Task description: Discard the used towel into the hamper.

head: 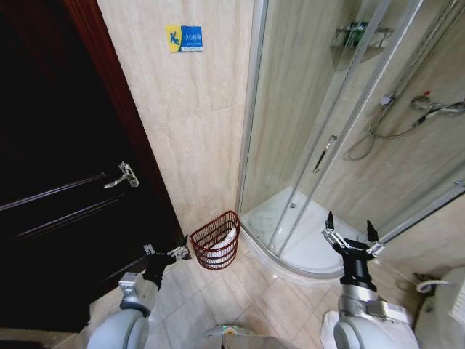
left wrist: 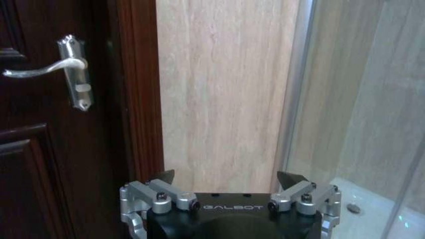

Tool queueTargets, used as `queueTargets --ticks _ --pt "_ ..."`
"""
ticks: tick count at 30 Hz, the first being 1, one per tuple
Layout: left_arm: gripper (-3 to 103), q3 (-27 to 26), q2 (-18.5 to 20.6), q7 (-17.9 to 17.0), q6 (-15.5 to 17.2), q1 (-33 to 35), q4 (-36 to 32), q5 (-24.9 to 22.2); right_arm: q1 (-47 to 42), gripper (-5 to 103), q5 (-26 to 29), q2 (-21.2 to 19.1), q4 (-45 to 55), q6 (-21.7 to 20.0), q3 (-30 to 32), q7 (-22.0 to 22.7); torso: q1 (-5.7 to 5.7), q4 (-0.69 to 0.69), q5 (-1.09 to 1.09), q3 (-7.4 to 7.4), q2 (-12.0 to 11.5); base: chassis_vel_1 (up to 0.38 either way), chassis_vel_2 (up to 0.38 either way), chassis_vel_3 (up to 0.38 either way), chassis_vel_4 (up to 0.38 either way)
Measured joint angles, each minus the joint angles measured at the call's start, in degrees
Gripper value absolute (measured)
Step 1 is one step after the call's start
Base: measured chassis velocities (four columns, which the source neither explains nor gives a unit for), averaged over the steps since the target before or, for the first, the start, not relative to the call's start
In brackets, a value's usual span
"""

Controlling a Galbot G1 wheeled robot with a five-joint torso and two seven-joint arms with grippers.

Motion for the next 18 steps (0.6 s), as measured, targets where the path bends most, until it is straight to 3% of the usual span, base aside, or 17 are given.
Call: queueTargets --ticks 4,10,18 --pt "100 1.7 0.0 -0.3 0.2 0.6 -0.4 -0.4 -0.1 100 0.3 -0.3 0.1 0.0 0.2 0.0 0.00 0.00 0.00 0.00 0.0 0.000 0.000 0.000 0.000" --pt "100 5.3 -0.5 -3.7 -2.5 1.6 0.0 -1.2 0.3 100 0.2 -0.3 0.4 -0.6 0.0 0.0 0.00 0.00 0.00 0.00 0.0 0.000 0.000 0.000 0.000" --pt "100 4.7 -0.4 -3.3 -2.8 1.4 0.0 -1.4 0.6 100 -0.1 0.0 0.4 -1.0 -0.3 -0.2 0.00 0.00 0.00 0.00 0.0 0.000 0.000 0.000 0.000"
